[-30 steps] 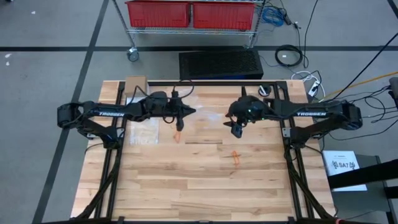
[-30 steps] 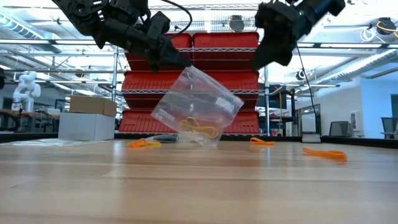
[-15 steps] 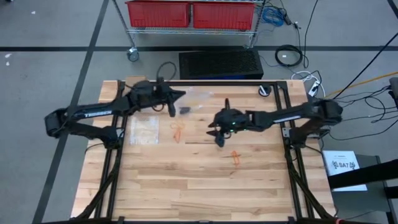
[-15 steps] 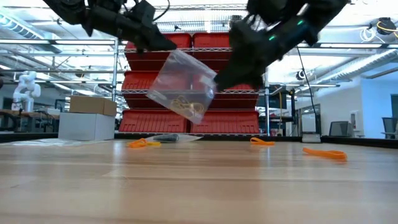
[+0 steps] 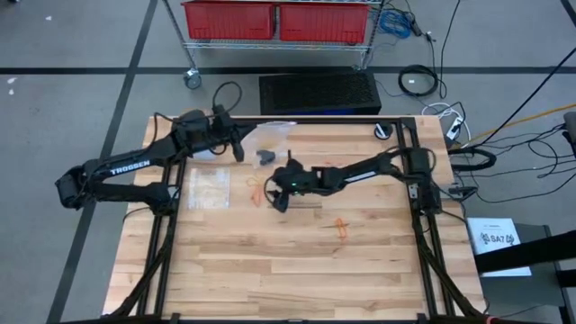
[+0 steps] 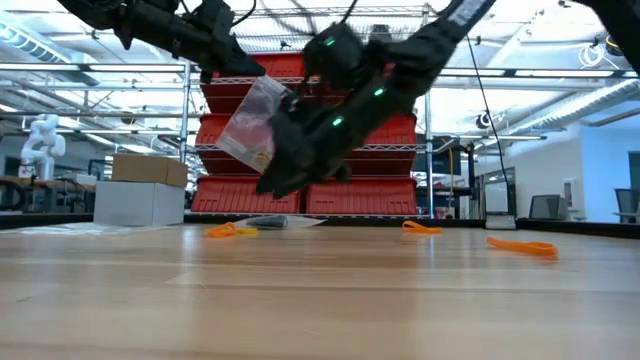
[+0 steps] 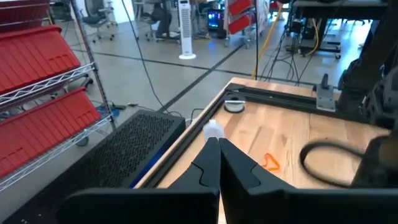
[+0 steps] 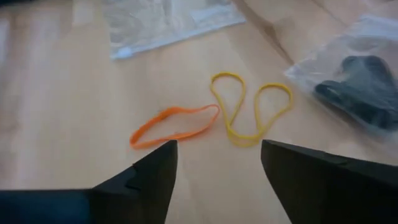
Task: Sort rubber bands
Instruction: Put the yellow rubber band into the transparent zip bag
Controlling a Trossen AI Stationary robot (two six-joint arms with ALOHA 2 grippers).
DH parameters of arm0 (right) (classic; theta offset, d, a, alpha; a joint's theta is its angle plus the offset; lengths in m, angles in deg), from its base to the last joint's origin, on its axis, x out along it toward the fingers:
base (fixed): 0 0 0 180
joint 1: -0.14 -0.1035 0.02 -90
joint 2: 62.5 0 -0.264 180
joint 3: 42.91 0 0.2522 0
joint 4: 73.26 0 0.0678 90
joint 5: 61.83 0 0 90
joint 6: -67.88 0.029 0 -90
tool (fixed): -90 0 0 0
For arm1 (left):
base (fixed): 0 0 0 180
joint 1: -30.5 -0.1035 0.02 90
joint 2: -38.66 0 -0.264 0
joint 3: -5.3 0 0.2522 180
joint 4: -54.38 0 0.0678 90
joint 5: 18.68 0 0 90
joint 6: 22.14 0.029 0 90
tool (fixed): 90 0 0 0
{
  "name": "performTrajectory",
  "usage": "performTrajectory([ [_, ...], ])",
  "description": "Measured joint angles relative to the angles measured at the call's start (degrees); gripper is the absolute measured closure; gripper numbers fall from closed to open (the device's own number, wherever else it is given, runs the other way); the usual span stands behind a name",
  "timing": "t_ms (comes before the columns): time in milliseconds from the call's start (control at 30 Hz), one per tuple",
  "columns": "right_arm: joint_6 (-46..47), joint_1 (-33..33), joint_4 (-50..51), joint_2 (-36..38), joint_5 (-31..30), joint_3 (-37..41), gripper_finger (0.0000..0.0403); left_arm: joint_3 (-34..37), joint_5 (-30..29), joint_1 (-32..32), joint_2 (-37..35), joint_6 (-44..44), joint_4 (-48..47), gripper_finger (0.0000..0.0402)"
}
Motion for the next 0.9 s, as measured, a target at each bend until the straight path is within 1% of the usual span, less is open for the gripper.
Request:
performTrajectory([
  [133,-3.54,0.73,4.39,-4.99,-0.20,-5.87,0.0166,0.00,0.17,0.00,-0.02,0.02,-0.55,0.0402],
  [233,-5.03,1.13,5.18,-8.40,-2.60,-8.71,0.0168,0.00,0.20,0.00,0.00,0.40,-0.69,0.0402],
  [400,-5.30,2.55,5.21,-11.36,-2.65,-11.59,0.0183,0.00,0.22,0.00,0.00,0.49,-0.70,0.0402],
  [533,-4.35,3.88,5.12,-12.35,-0.52,-12.29,0.0203,0.00,0.22,0.00,0.00,1.42,-1.00,0.0402],
  [600,-4.37,4.48,5.82,-12.51,0.90,-12.37,0.0226,0.00,0.22,0.00,0.00,1.42,-1.01,0.0402],
  [667,-4.47,4.91,6.58,-12.51,1.64,-12.40,0.0264,0.00,0.22,0.00,0.00,1.42,-0.98,0.0402],
  [800,-5.87,5.26,7.01,-12.53,1.99,-12.40,0.0369,0.00,0.24,0.00,0.00,1.42,-0.98,0.0402],
  [833,-6.41,5.24,7.05,-12.55,1.95,-12.40,0.0385,0.00,0.22,0.00,0.00,1.42,-0.95,0.0402],
  [900,-6.53,5.24,7.48,-12.57,2.09,-12.38,0.0392,0.00,0.22,0.00,0.00,1.40,-0.96,0.0402],
])
